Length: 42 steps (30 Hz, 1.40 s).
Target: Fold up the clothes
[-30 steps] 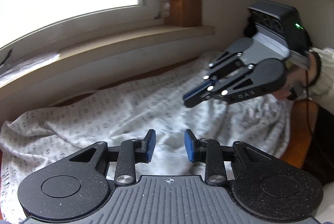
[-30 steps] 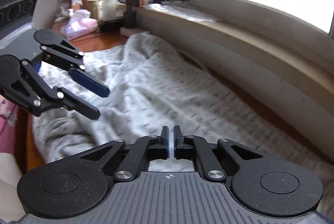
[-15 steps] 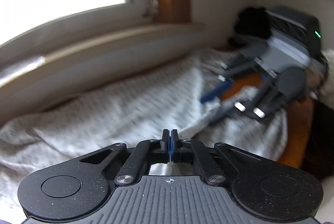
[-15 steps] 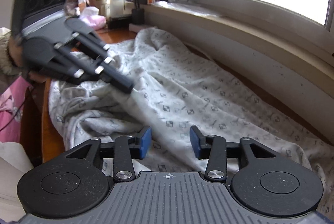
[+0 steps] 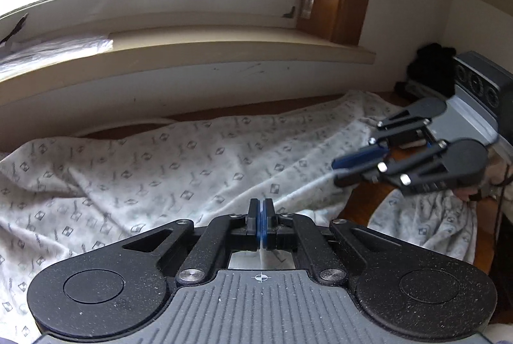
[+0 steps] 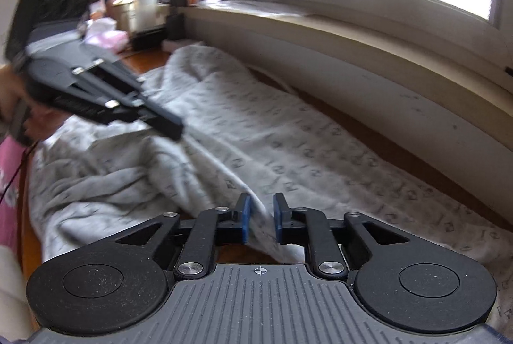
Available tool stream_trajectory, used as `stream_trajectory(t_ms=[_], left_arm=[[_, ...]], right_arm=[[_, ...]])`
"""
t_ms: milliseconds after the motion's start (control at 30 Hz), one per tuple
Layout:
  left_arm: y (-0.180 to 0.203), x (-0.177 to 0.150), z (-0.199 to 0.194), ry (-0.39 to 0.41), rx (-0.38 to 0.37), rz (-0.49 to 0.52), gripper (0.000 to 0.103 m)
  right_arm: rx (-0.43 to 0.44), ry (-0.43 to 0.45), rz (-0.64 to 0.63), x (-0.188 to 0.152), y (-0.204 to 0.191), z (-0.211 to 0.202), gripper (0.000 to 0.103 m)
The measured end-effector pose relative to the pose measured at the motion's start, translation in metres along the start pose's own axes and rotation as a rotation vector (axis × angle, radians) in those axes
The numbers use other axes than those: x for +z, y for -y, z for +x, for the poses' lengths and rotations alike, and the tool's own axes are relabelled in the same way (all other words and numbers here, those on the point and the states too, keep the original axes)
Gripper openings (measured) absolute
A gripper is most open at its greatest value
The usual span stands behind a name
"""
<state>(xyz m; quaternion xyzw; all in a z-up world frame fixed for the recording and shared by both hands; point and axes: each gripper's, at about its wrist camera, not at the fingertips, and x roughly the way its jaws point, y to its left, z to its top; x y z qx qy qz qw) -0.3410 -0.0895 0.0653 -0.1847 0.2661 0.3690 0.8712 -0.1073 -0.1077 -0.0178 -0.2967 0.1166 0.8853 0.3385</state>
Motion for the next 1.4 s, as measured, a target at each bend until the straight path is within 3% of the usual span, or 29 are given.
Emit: stream_trajectory(t_ms=[200, 333, 400, 467, 533, 700, 733, 767, 1000, 1100, 1367, 1400], left_arm=[[0.003, 0.0, -0.013, 0.044, 0.042, -0.008, 0.004], [0.02, 0.001, -0.026, 0.089, 0.026, 0.02, 0.004], [0.036, 0.002, -0.028, 0.091, 0.019, 0.069, 0.011], [0.051, 0.003, -0.02, 0.068, 0.02, 0.118, 0.027], [0.065, 0.004, -0.012, 0.044, 0.022, 0.166, 0.029], [0.076, 0.0, 0.018, -0.031, 0.079, 0.244, 0.028], [0.076, -0.002, 0.019, -0.032, 0.085, 0.258, 0.024], [0.076, -0.004, 0.02, -0.03, 0.092, 0.272, 0.009], [0.066, 0.0, -0.036, 0.189, -0.003, 0.153, 0.005], [0.051, 0.0, -0.043, 0.215, -0.027, 0.086, 0.005], [0.038, -0.015, -0.009, 0.122, 0.034, 0.09, 0.005], [0.037, -0.016, -0.004, 0.117, 0.038, 0.084, 0.005]], right_arm=[[-0.049, 0.006, 0.029, 0.002, 0.012, 0.01, 0.01], [-0.048, 0.001, 0.044, 0.002, 0.014, 0.015, 0.01], [-0.048, 0.0, 0.047, 0.002, 0.012, 0.016, 0.01], [-0.051, -0.001, 0.049, 0.001, 0.011, 0.015, 0.01], [-0.053, 0.001, 0.051, 0.0, 0.011, 0.013, 0.011], [-0.072, 0.011, 0.065, -0.004, 0.013, 0.005, 0.011], [-0.077, 0.013, 0.068, -0.006, 0.014, 0.003, 0.011], [-0.081, 0.015, 0.072, -0.007, 0.016, 0.001, 0.011], [-0.141, 0.025, 0.129, -0.023, 0.036, -0.017, 0.011], [-0.178, 0.022, 0.154, -0.031, 0.046, -0.024, 0.012], [-0.305, 0.058, 0.261, -0.069, 0.086, -0.084, 0.013], [-0.33, 0.059, 0.283, -0.076, 0.093, -0.096, 0.018]])
